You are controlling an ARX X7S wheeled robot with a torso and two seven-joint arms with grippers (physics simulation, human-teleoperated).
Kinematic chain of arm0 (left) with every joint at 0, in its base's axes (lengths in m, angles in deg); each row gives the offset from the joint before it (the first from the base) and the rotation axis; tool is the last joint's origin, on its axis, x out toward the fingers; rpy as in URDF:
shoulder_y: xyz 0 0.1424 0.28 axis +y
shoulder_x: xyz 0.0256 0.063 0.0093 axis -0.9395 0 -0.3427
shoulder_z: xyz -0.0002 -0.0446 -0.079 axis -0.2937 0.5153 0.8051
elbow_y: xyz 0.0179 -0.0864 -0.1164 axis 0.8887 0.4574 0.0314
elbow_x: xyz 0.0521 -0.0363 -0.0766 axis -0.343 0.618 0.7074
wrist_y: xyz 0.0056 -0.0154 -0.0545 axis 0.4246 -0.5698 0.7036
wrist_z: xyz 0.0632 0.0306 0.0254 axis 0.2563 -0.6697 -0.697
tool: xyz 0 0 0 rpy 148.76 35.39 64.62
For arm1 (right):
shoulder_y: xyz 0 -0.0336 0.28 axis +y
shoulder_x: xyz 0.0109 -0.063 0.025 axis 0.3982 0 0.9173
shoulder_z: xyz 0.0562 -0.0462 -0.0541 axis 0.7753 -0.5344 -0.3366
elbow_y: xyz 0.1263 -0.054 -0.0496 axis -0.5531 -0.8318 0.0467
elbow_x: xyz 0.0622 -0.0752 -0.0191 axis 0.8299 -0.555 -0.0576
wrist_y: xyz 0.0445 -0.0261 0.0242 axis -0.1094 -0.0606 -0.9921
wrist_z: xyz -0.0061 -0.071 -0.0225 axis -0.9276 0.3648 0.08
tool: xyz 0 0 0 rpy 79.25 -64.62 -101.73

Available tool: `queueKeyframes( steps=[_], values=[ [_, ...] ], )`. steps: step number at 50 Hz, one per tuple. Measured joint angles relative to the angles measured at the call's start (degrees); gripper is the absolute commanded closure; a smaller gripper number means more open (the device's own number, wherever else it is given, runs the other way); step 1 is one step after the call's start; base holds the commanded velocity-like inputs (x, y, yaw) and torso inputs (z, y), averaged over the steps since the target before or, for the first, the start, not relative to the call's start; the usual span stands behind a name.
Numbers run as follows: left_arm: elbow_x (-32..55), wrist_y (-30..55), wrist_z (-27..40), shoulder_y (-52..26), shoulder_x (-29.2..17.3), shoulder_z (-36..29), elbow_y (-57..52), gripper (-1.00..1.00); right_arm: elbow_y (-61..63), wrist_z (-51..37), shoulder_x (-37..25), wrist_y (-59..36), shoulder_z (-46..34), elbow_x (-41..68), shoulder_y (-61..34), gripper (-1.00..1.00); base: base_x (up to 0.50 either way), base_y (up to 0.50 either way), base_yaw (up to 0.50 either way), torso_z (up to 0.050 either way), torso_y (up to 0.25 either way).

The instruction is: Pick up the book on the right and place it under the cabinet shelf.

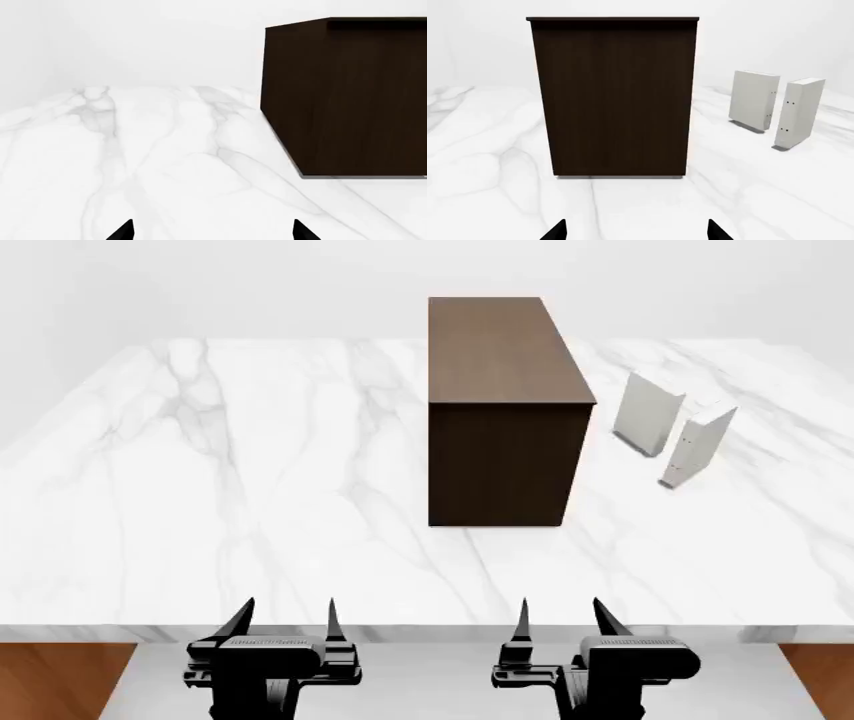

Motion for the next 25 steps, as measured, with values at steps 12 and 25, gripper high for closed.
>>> queueKeyframes(
  steps=[12,25],
  values=[
    [2.06,-0.44,0.49,0.32,-1.53,-1.46,-0.22,-1.00,0.62,-0.03,-1.32,1.69,-1.71,3.23,0.45,-1.00,0.00,0.00,0.00,0.010,0.000],
    [5.83,6.62,1.10,-3.10,-4.22,-1.94,-11.47,-1.00,13.21,-2.39,-3.88,-6.23,-1.52,8.32,-0.87,-1.00,0.00,0.00,0.00,0.050,0.000]
  ],
)
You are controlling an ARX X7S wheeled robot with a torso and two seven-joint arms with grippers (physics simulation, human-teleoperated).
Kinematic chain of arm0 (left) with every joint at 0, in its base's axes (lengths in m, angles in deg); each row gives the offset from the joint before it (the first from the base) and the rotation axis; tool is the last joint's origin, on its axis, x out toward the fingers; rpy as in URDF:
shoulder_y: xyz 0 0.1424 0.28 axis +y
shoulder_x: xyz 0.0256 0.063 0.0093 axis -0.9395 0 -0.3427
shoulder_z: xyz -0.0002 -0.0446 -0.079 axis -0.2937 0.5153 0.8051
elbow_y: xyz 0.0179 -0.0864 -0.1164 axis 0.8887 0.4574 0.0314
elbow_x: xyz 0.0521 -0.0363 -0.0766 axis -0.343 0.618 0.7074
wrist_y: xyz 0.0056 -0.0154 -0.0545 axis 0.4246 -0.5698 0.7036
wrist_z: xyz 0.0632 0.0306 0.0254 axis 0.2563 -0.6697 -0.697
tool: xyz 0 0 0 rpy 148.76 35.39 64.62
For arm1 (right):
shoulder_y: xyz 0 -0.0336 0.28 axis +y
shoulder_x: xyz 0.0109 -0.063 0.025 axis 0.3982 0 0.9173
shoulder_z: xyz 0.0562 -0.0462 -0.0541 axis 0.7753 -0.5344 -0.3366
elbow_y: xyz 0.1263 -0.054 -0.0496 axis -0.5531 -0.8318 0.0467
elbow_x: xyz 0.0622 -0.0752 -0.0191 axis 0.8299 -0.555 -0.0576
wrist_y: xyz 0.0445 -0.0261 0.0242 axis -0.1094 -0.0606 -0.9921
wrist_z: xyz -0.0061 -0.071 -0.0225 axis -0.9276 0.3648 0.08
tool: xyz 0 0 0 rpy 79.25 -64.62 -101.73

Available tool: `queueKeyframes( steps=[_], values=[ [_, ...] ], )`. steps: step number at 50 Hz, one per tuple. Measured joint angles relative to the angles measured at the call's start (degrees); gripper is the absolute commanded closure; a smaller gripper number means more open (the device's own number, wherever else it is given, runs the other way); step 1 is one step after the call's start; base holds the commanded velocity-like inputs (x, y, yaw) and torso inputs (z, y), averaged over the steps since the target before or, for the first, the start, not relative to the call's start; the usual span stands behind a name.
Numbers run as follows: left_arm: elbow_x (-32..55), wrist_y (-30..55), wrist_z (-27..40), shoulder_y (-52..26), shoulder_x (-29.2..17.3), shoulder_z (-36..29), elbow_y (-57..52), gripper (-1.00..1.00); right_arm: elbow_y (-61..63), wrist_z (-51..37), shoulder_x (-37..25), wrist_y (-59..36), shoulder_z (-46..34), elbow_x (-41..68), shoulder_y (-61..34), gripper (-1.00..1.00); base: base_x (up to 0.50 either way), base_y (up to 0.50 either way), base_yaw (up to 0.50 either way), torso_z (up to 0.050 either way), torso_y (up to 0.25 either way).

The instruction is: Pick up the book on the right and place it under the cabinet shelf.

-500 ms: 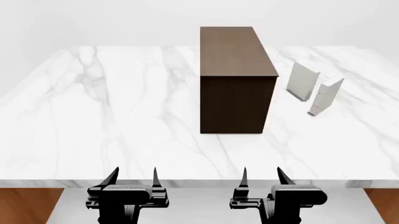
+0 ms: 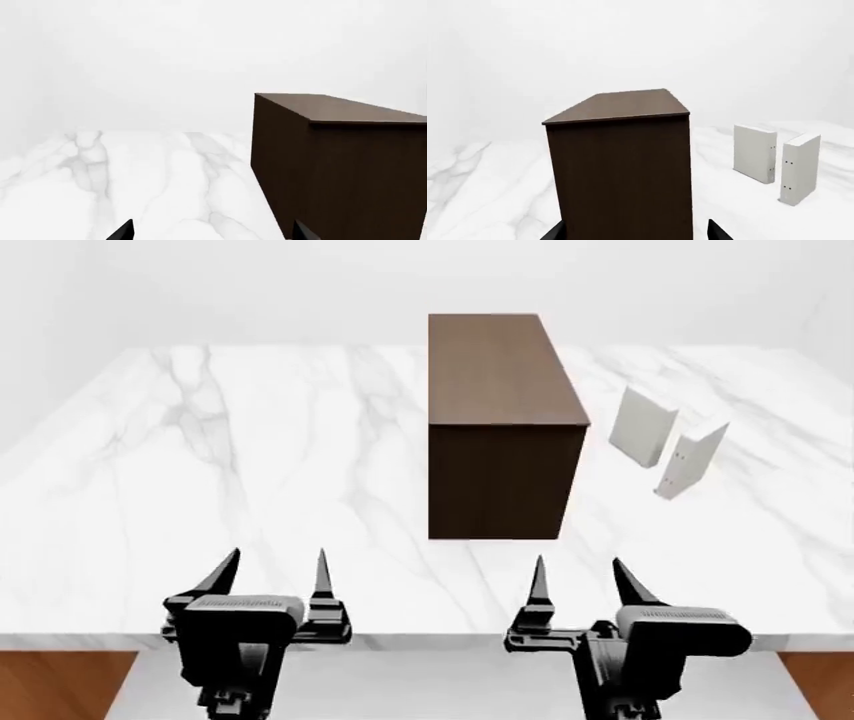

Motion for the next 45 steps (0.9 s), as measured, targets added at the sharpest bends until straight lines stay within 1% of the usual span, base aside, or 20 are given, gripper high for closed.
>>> queueKeyframes(
  steps=[13,22,33,45],
  values=[
    [3.05,10.61,2.74,-10.88,-1.93,1.38,-10.80,-1.00,17.29,-3.52,-3.57,-14.13,3.84,7.59,-7.92,-1.00,0.00,0.00,0.00,0.050,0.000],
    [5.29,16.38,3.87,-14.01,-3.43,2.24,-18.48,-1.00,27.85,-5.03,-6.50,-21.07,6.67,12.46,-10.84,-1.00,0.00,-0.02,0.00,0.050,0.000],
    [7.14,22.65,5.11,-15.14,-5.32,2.52,-26.68,-1.00,35.02,-6.63,-8.81,-24.45,8.59,15.68,-11.24,-1.00,0.06,-0.50,0.00,0.000,0.000],
    [8.32,25.34,6.16,-15.71,-6.38,2.94,-31.08,-1.00,37.45,-7.74,-10.44,-24.83,8.05,16.02,-11.01,-1.00,0.32,-0.47,0.00,0.000,0.000]
  ],
)
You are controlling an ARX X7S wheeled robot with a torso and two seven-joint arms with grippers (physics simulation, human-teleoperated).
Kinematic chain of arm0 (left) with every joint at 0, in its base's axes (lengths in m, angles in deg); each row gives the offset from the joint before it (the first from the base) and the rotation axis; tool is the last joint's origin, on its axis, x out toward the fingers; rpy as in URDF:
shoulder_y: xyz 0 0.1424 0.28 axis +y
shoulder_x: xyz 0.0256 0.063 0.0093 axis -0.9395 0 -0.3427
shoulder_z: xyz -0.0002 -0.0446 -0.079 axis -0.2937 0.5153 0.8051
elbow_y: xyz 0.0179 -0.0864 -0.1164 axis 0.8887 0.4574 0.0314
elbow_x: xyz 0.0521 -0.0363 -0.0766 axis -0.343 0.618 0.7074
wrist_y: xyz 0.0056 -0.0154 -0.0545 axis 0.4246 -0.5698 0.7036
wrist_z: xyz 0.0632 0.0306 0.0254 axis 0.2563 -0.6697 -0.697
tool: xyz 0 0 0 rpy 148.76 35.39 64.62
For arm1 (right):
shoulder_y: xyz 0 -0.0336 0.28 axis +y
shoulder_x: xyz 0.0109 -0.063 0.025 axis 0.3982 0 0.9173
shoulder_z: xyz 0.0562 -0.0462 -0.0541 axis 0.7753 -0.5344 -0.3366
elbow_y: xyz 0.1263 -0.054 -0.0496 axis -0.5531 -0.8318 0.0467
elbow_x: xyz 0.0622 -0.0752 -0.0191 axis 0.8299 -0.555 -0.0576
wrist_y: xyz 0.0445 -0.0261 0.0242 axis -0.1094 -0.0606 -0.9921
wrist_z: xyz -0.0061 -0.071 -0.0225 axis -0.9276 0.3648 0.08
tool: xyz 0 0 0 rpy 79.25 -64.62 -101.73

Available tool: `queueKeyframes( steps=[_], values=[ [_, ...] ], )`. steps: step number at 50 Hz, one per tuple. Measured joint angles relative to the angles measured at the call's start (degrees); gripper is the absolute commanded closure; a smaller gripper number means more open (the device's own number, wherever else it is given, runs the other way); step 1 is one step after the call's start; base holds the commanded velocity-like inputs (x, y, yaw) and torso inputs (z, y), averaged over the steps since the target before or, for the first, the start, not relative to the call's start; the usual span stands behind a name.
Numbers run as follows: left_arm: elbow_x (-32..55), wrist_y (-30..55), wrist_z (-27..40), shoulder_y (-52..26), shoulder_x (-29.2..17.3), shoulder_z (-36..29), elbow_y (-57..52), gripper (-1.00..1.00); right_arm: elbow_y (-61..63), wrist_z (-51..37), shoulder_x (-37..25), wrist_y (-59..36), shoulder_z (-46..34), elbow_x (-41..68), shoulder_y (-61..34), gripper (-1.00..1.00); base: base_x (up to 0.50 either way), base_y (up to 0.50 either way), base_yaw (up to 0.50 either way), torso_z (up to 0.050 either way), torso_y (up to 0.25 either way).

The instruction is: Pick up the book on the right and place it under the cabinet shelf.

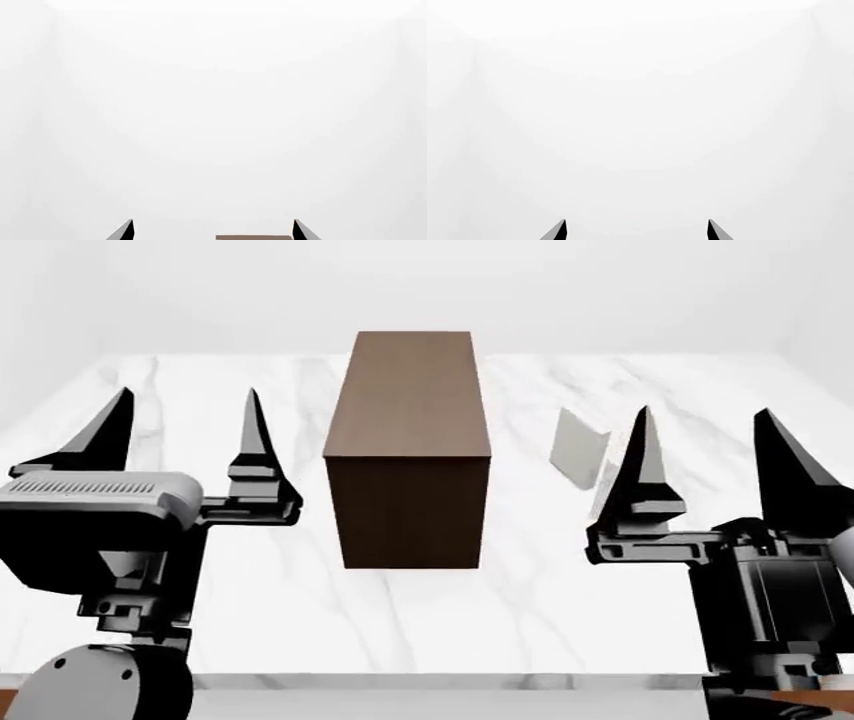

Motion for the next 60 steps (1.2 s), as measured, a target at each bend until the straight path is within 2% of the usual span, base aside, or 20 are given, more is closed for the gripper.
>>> queueKeyframes(
  steps=[29,47,60],
  values=[
    [4.26,3.97,1.81,-0.94,-1.26,2.54,-4.96,-1.00,2.13,-2.79,-3.34,-1.72,-2.51,-0.62,0.05,-1.00,0.49,-0.27,0.00,0.000,0.001],
    [7.69,5.40,2.01,-0.78,-1.80,4.21,-6.24,-1.00,2.50,-3.88,-4.51,-1.56,-3.95,-0.64,0.13,-1.00,0.50,-0.13,0.00,0.000,0.001],
    [8.61,5.65,2.44,-0.62,-2.34,4.46,-6.59,-1.00,2.89,-5.38,-4.49,-2.18,-3.04,2.02,-0.01,-1.00,0.00,0.00,0.00,0.000,-0.011]
  ],
)
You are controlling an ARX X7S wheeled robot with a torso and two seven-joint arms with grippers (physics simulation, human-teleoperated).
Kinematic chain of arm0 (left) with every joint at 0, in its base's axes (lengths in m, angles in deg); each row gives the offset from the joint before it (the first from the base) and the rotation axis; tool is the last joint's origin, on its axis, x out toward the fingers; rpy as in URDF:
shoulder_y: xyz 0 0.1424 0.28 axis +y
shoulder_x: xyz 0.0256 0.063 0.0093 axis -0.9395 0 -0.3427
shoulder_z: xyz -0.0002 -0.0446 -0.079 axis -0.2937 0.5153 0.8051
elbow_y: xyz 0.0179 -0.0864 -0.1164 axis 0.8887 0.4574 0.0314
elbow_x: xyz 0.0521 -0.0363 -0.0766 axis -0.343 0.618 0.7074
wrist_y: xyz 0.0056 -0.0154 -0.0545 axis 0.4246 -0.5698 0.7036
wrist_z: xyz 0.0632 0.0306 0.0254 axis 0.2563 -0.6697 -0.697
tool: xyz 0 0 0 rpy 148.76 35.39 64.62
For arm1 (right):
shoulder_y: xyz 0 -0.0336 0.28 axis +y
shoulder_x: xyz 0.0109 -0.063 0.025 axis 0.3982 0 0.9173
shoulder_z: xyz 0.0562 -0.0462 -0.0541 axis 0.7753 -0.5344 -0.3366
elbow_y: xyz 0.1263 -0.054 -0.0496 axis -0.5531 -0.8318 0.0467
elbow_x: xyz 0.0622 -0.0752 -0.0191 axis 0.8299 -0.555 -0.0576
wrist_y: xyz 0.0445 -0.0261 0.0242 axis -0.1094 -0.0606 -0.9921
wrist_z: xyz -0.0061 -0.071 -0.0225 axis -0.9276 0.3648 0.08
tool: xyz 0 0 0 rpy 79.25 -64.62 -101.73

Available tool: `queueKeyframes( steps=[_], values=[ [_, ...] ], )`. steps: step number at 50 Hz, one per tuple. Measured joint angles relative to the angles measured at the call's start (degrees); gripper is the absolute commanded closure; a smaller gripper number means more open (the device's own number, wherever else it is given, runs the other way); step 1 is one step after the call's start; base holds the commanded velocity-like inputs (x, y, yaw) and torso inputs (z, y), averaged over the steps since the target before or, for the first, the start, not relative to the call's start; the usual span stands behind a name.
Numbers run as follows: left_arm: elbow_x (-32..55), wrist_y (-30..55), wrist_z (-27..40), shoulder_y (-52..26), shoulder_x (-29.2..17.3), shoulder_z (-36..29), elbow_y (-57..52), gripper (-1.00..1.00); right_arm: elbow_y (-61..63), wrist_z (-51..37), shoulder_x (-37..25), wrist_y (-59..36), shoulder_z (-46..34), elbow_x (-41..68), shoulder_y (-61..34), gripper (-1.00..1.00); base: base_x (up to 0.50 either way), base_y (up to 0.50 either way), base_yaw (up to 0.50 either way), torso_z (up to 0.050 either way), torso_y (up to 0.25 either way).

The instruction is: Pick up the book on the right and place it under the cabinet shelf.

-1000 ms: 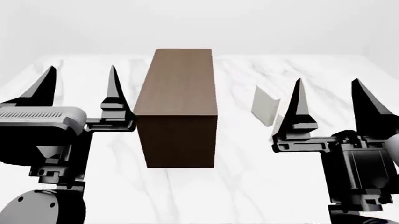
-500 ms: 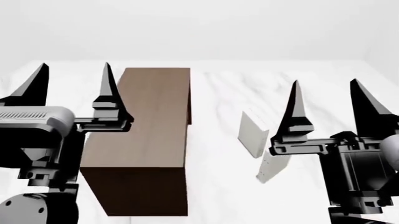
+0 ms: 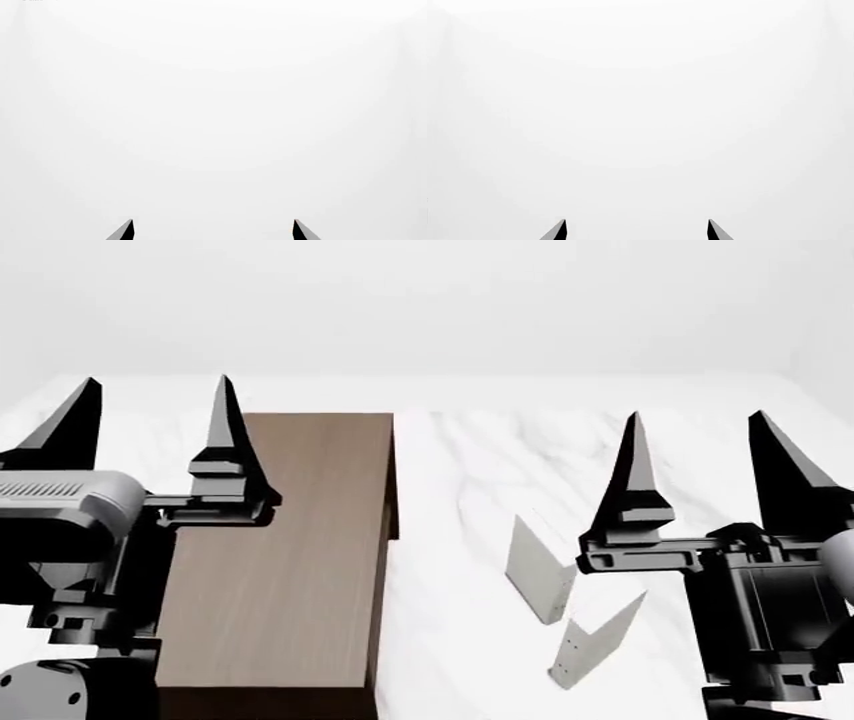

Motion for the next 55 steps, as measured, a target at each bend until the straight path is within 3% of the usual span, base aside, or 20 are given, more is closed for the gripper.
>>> queueKeyframes(
  steps=[13,19,28,34,44,55],
  values=[
    [-1.07,-0.50,0.62,0.15,-1.00,-1.05,0.06,-1.00,0.16,-1.57,-0.54,-0.70,0.44,2.05,-0.27,-1.00,0.00,0.00,0.00,0.000,-0.231],
    [-1.13,-0.54,0.81,0.20,-1.39,-1.43,-0.35,-1.00,1.62,-5.84,-1.70,-8.21,2.53,8.27,-3.68,-1.00,0.00,0.00,0.00,0.000,0.000],
    [-0.74,-0.51,1.15,0.22,-1.85,-1.52,-1.52,-1.00,0.15,-22.37,-5.44,-29.49,8.95,31.93,-17.01,-1.00,0.00,0.00,0.00,0.000,0.000],
    [-0.13,-0.17,1.48,0.13,-2.14,-1.12,-2.27,-1.00,-6.28,-37.13,-9.46,-37.07,8.42,51.85,-25.75,-1.00,0.00,0.00,0.00,0.000,0.000],
    [0.47,0.12,1.84,0.13,-2.77,-0.87,-3.04,-1.00,-17.74,-57.99,-18.75,-37.20,-2.36,82.21,-36.95,-1.00,0.00,0.00,0.00,0.000,0.000],
    [0.77,-0.01,2.27,0.22,-3.49,-0.92,-3.14,-1.00,-24.44,-67.93,-26.97,-29.78,-12.76,103.63,-43.95,-1.00,0.00,0.00,0.00,0.000,0.000]
  ],
)
